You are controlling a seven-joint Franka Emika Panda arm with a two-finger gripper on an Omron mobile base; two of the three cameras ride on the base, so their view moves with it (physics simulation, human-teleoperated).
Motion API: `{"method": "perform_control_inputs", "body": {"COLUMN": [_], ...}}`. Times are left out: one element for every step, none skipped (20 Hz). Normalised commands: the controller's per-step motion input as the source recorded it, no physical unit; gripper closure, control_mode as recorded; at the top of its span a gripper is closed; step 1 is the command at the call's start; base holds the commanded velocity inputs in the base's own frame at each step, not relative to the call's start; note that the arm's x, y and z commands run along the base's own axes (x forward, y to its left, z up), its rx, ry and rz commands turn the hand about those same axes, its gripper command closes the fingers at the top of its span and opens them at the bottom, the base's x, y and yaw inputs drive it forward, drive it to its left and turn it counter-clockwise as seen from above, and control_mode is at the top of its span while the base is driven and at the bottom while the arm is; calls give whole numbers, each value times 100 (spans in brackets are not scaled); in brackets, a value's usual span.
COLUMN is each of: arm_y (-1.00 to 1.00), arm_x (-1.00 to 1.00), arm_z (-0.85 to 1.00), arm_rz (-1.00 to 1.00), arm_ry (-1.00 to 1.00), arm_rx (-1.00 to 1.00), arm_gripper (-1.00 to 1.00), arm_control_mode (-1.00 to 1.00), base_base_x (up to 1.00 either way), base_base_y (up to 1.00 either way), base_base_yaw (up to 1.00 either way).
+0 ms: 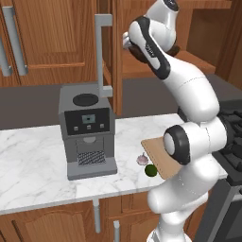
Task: Open the cabinet. Place the bowl and condiment on the counter. Then place the lime and garlic on the cutting board.
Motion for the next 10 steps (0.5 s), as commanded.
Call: {"method": "perform_control_inputs", "body": {"arm_y": [12,9,3,0,0,0,0,0,0,0], "arm_x": [44,45,42,41,34,35,38,43,41,35], "arm_z": [0,-5,-8,-6,-3,0,0,0,-1,-1], "arm_rz": [0,0,0,0,0,0,0,0,0,0], "arm_ry": [-4,-4,-3,-4,-4,-4,-4,-4,-3,-4], "arm_rx": [0,0,0,0,0,0,0,0,0,0], "arm_gripper": [-100,-100,-100,-100,-100,-100,-100,-100,-100,-100], "arm_control_mode": [-100,-100,-100,-100,-100,-100,-100,-100,-100,-100], "base_base_x": [0,0,0,0,0,0,0,0,0,0], "base_base_y": [0,0,0,0,0,0,0,0,0,0], "base_base_yaw": [0,0,0,0,0,0,0,0,0,0]}}
